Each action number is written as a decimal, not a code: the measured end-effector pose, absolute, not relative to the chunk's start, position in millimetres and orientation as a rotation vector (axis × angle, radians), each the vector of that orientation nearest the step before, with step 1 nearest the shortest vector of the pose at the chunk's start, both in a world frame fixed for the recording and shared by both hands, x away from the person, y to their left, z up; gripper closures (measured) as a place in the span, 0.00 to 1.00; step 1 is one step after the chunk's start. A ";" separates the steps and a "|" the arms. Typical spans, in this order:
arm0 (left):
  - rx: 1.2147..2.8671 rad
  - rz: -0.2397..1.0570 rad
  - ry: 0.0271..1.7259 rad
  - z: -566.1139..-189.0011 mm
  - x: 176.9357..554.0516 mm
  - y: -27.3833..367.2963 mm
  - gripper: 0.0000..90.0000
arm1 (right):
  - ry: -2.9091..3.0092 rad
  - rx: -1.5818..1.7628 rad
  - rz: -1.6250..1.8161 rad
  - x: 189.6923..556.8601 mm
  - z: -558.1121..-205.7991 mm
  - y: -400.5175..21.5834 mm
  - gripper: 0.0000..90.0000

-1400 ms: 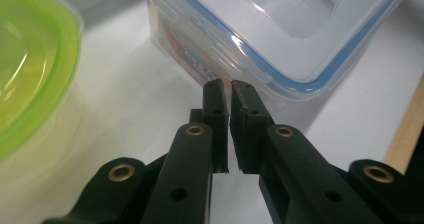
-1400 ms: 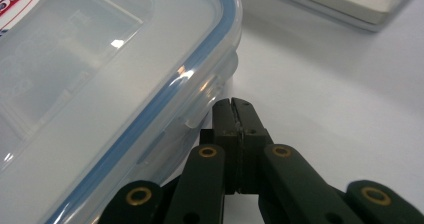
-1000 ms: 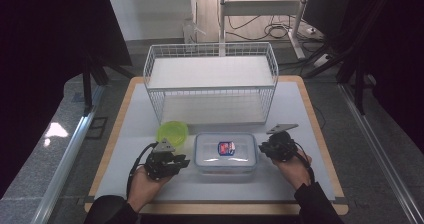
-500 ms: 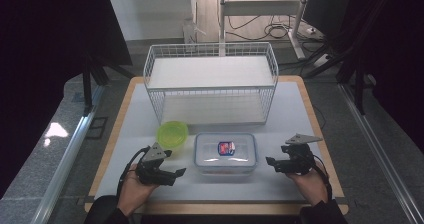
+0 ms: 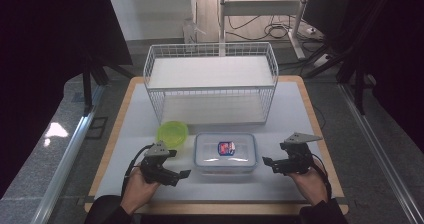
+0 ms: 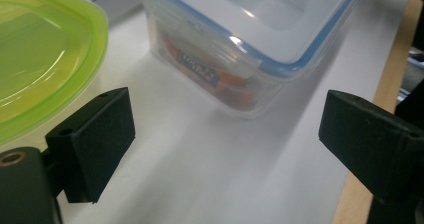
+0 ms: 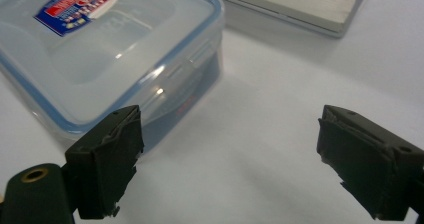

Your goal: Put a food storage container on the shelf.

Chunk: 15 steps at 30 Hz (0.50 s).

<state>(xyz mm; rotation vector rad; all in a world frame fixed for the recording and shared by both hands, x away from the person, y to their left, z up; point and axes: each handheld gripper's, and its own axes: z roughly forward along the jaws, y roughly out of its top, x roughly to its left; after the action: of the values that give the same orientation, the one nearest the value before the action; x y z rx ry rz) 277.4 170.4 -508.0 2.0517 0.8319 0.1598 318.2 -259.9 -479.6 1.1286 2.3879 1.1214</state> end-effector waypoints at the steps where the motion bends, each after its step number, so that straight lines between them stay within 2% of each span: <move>1: 2.052 0.147 0.830 -507.9 279.3 169.4 0.09 | 2.390 1.120 1.127 318.1 -478.8 -258.9 0.12; 15: 2.076 0.022 0.851 -509.1 305.8 144.4 0.05 | 2.525 1.087 1.192 322.8 -478.1 -233.0 0.04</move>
<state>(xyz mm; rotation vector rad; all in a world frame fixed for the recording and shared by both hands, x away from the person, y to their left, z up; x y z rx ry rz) 305.8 144.4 -509.1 2.0755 0.8510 0.0220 322.8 -233.0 -478.1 1.0868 2.5248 1.1923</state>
